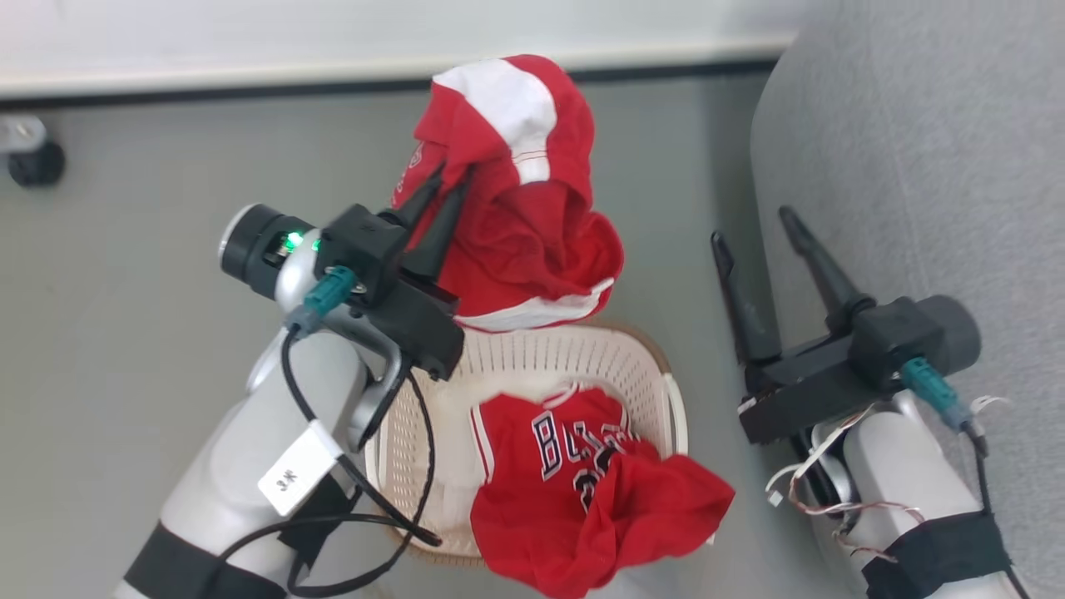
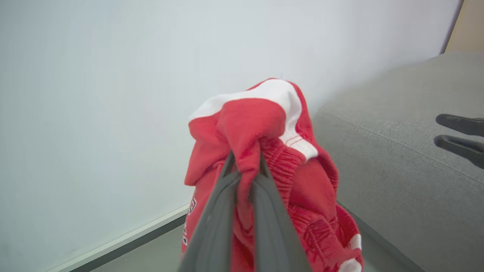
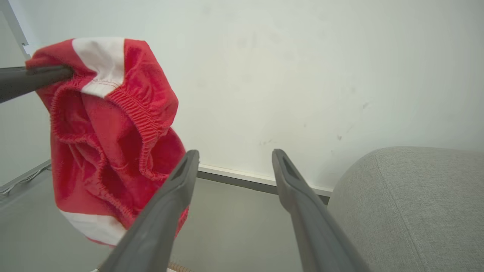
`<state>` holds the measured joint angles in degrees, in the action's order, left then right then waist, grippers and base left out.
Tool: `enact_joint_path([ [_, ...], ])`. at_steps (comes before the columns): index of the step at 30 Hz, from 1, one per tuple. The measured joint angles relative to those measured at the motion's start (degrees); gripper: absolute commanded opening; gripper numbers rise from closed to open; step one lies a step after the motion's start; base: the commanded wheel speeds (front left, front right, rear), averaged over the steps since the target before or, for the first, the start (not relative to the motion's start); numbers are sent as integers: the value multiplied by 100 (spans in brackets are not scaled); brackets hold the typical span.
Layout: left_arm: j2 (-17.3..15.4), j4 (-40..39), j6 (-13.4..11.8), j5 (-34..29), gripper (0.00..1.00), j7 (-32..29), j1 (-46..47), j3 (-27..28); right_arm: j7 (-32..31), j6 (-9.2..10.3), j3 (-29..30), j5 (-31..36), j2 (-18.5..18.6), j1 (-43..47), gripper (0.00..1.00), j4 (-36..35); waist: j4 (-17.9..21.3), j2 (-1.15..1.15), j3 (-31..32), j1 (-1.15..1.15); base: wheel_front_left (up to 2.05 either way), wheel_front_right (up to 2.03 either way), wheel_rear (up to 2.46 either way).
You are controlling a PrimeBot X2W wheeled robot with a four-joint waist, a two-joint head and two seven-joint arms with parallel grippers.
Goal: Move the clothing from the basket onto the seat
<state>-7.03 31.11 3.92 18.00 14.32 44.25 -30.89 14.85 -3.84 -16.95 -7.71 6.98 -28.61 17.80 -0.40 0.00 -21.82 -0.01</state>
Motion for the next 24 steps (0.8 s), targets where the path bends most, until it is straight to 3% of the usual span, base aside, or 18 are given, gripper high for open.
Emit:
enact_joint_path([
  [11,29,7,21,55,0,0,-24,52,-13,-225,-510,-1,-48,332,100,532,32,0,893,0,0,0,0],
  [24,188,198,71,211,0,1,-560,-135,-14,-325,-1480,1,-103,683,100,868,64,0,1937,0,0,0,0],
])
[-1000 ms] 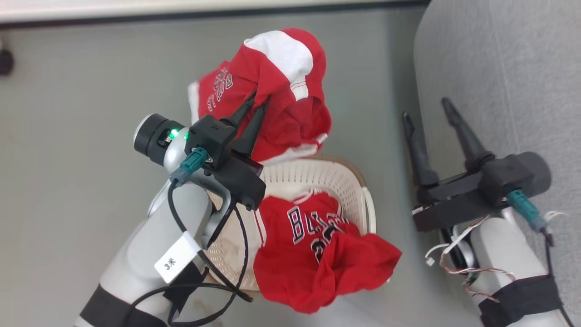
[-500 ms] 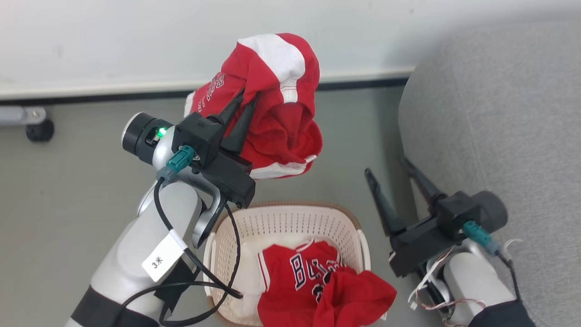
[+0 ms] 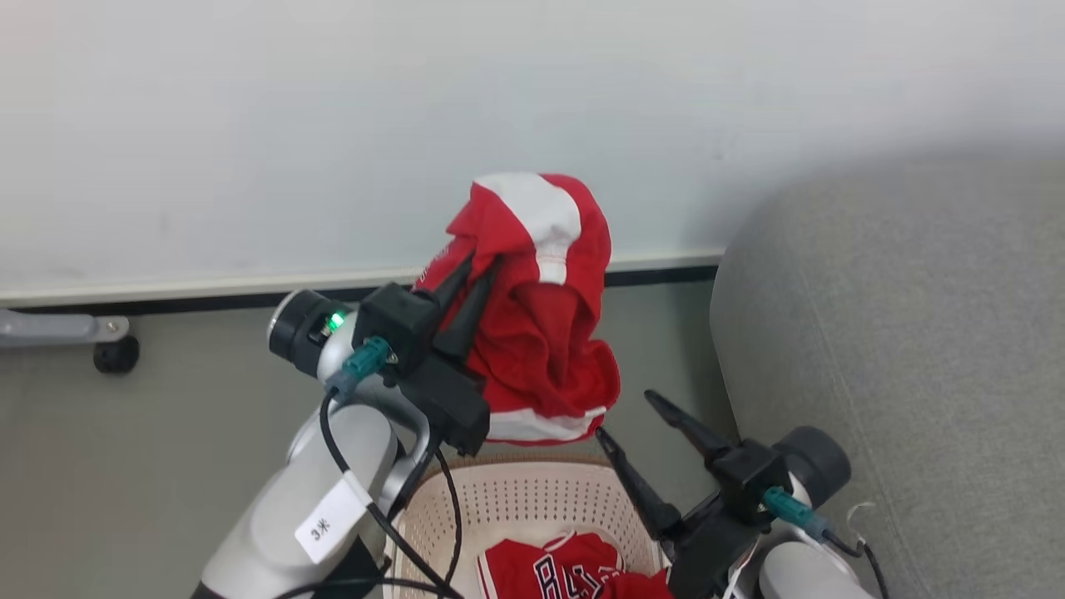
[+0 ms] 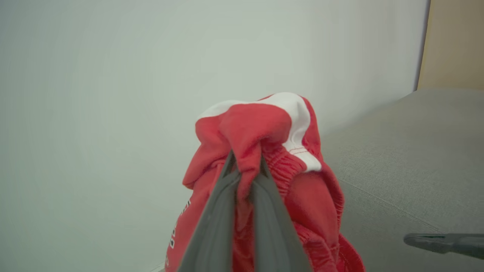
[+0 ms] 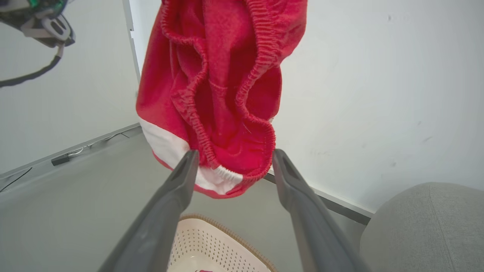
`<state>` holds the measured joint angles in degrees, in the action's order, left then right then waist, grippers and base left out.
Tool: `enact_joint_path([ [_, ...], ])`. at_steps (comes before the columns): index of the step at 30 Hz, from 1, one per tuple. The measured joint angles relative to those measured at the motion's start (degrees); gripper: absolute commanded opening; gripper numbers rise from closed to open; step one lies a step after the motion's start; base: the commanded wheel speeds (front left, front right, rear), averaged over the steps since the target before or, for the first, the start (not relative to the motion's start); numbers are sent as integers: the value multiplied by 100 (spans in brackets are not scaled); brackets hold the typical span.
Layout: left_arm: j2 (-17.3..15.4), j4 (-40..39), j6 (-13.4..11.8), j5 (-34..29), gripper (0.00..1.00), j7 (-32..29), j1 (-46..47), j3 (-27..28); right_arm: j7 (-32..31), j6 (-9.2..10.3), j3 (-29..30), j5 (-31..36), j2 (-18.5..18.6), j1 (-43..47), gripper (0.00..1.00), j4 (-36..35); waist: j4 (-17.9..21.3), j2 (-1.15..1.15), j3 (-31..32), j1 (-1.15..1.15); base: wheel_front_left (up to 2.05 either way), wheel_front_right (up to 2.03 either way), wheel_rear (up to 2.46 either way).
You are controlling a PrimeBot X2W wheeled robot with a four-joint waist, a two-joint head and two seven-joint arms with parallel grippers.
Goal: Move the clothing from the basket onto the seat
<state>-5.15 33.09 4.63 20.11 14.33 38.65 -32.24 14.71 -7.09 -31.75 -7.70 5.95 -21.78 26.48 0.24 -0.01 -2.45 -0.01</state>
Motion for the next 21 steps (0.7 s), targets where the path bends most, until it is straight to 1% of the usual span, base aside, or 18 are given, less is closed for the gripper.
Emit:
enact_joint_path([
  [8,30,-298,44,0,0,-12,-283,-163,1,-5,-654,-108,-35,7,100,91,-98,0,451,-1,0,0,0],
  [14,58,-560,43,-1,0,-132,-313,-270,0,-5,-858,-279,-34,-153,100,345,-244,0,539,1,0,0,0],
  [21,65,-901,43,-1,0,-274,-399,-363,0,-5,-1240,-345,-31,-346,100,801,-309,1,564,1,0,0,0],
])
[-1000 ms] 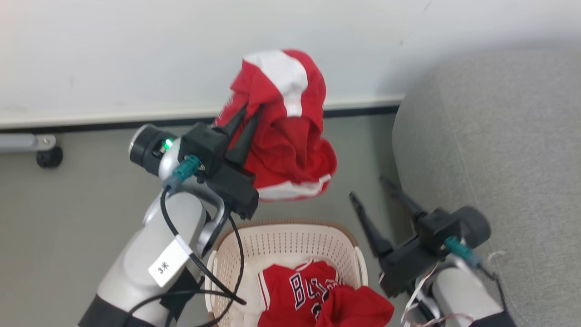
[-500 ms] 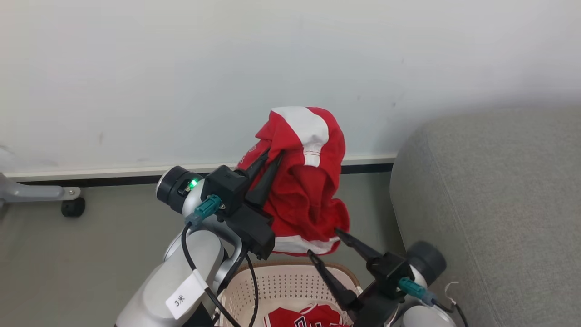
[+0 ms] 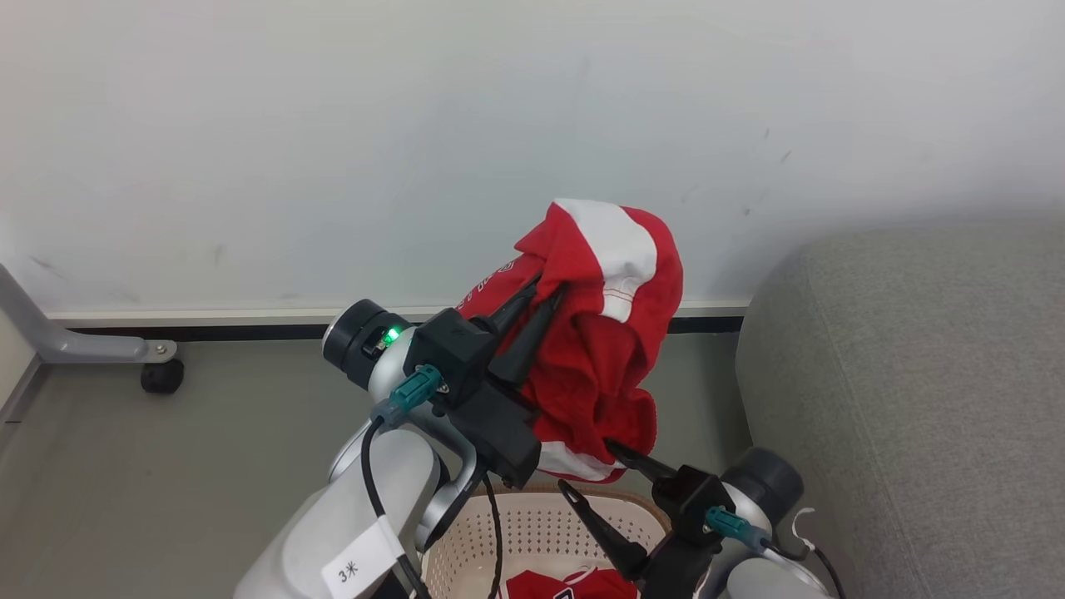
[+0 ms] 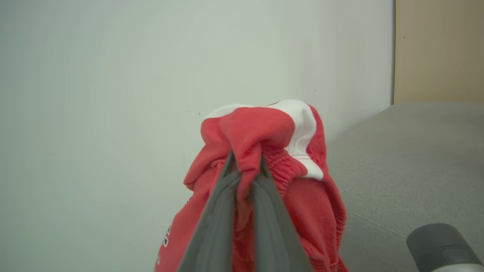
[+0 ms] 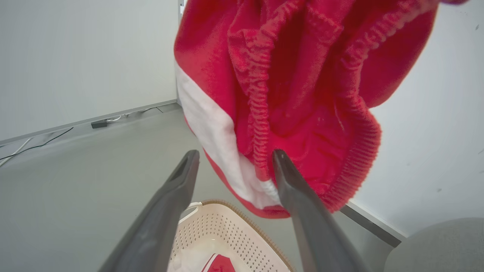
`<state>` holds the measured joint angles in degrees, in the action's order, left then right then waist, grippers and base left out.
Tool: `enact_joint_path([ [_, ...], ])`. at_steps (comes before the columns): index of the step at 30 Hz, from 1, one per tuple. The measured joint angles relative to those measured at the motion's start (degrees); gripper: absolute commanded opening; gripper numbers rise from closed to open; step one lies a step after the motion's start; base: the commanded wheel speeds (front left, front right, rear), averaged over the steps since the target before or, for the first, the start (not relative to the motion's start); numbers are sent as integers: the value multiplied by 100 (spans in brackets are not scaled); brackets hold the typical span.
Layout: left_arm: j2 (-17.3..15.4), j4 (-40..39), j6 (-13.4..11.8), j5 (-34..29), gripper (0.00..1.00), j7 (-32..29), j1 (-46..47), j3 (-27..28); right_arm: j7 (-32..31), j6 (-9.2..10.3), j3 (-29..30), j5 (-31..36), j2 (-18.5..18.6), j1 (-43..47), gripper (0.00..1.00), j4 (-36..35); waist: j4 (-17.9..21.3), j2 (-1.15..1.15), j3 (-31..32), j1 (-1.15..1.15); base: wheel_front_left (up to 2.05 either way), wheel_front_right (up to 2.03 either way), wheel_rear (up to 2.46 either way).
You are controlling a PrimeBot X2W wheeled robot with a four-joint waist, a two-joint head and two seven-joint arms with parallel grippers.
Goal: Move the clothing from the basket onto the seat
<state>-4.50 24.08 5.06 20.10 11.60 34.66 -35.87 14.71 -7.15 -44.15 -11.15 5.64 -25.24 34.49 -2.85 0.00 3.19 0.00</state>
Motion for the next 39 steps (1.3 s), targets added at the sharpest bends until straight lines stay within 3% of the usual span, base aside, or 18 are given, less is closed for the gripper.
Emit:
enact_joint_path([
  [8,30,-360,0,64,0,-199,-23,-49,-1,0,-394,18,-40,-542,100,679,-75,0,-25,0,0,0,0],
  [9,31,-398,0,79,0,-222,-28,-52,-1,0,-446,18,-53,-595,83,736,-83,0,-31,0,0,0,0],
  [10,34,-421,0,97,0,-244,-31,-53,-1,0,-491,18,-67,-643,59,783,-90,0,-38,0,0,0,0],
  [12,35,-446,0,111,0,-271,-64,-51,-1,0,-570,18,-88,-718,0,859,-101,0,-51,0,0,0,0],
  [23,-265,-409,-278,236,0,-367,-485,323,-1,0,-374,-432,-65,-786,0,559,130,0,-112,0,0,0,0],
  [24,-275,-399,-305,276,5,-367,-524,356,-1,0,-322,-470,-43,-797,0,475,167,0,-115,0,0,0,0],
  [26,-294,-366,-330,370,40,-364,-591,410,-1,0,-200,-560,32,-828,0,299,248,0,-121,0,0,0,0],
  [28,-316,-357,-361,408,54,-335,-648,470,-1,0,-91,-627,126,-857,0,138,333,0,-124,0,0,0,0],
  [30,-330,-358,-410,417,100,-294,-721,520,-1,0,26,-648,215,-914,0,-15,425,0,-125,0,0,0,0],
  [39,-357,-419,-510,512,100,-131,-1054,623,-1,68,560,-649,836,-1027,0,-532,866,0,-105,0,0,0,0],
])
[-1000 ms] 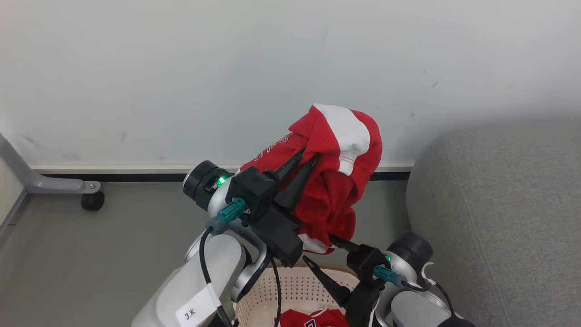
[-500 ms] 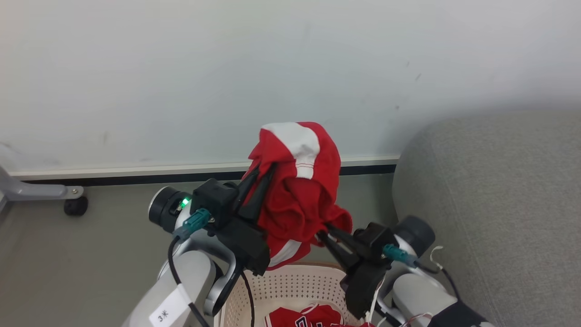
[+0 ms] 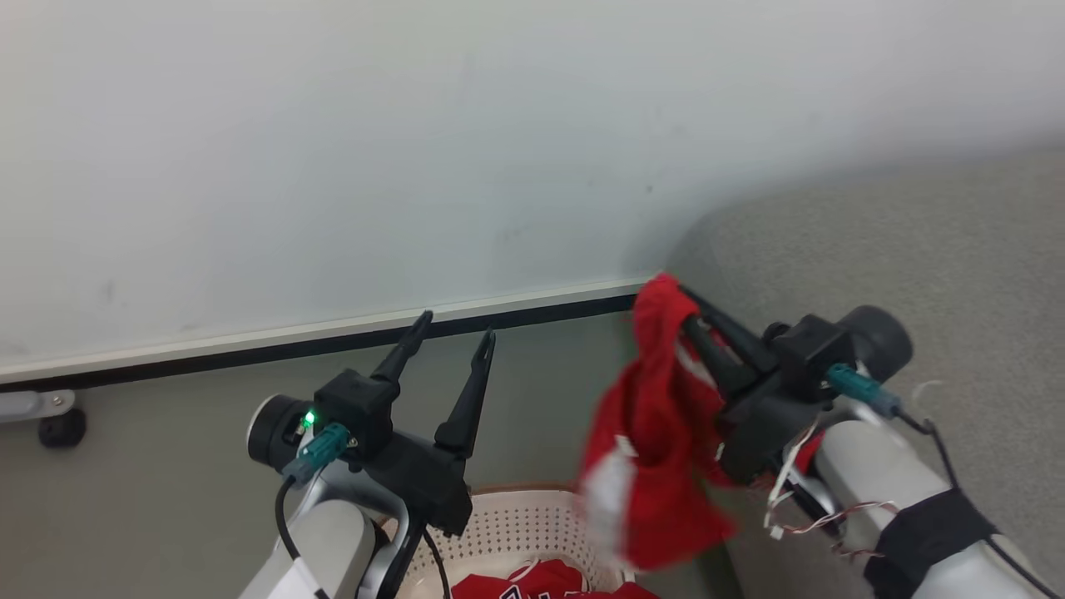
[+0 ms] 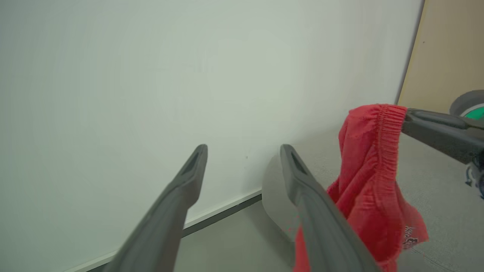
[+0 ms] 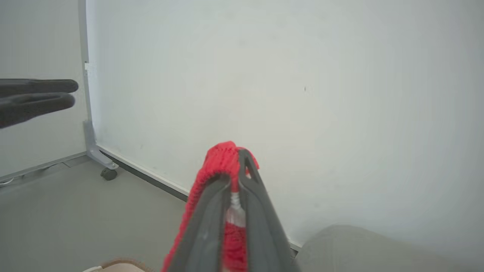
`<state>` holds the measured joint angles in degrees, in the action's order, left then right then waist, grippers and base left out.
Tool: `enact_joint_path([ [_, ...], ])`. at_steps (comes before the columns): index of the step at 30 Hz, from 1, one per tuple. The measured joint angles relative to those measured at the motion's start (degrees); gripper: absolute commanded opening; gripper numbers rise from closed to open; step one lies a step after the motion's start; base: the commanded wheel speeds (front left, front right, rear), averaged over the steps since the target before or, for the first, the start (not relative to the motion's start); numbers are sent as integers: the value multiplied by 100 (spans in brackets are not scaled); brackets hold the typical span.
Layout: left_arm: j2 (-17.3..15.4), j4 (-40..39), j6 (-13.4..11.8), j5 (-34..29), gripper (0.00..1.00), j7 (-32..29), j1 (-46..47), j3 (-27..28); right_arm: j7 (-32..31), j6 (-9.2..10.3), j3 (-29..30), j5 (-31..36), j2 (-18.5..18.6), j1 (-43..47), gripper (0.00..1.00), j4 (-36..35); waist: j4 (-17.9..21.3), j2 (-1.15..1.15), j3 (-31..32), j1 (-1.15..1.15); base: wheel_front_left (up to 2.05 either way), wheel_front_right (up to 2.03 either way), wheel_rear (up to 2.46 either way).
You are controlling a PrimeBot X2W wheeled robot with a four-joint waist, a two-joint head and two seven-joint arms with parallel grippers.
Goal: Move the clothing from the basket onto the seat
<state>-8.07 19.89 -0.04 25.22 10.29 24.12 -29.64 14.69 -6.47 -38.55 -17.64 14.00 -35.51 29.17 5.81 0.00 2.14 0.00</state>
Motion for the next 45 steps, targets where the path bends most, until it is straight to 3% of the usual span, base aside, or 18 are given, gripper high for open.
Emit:
enact_joint_path([
  [8,20,-185,-4,12,100,99,-399,-67,1,301,377,2,561,318,0,-474,412,0,23,0,0,0,0],
  [19,143,-415,-56,16,100,186,-715,-254,1,495,611,46,996,576,0,-966,1032,0,4,0,0,0,0],
  [26,246,-517,-99,-41,100,191,-717,-438,1,455,616,56,1109,575,0,-1277,1427,0,-83,0,0,0,0],
  [33,309,-690,-99,-157,100,168,-660,-639,-8,334,747,18,1256,374,0,-1312,1492,0,-390,0,0,0,0],
  [45,275,-982,-148,-513,100,-10,-261,-791,-433,89,1534,-487,1411,-1988,0,-390,1224,0,-1198,2,0,0,0],
])
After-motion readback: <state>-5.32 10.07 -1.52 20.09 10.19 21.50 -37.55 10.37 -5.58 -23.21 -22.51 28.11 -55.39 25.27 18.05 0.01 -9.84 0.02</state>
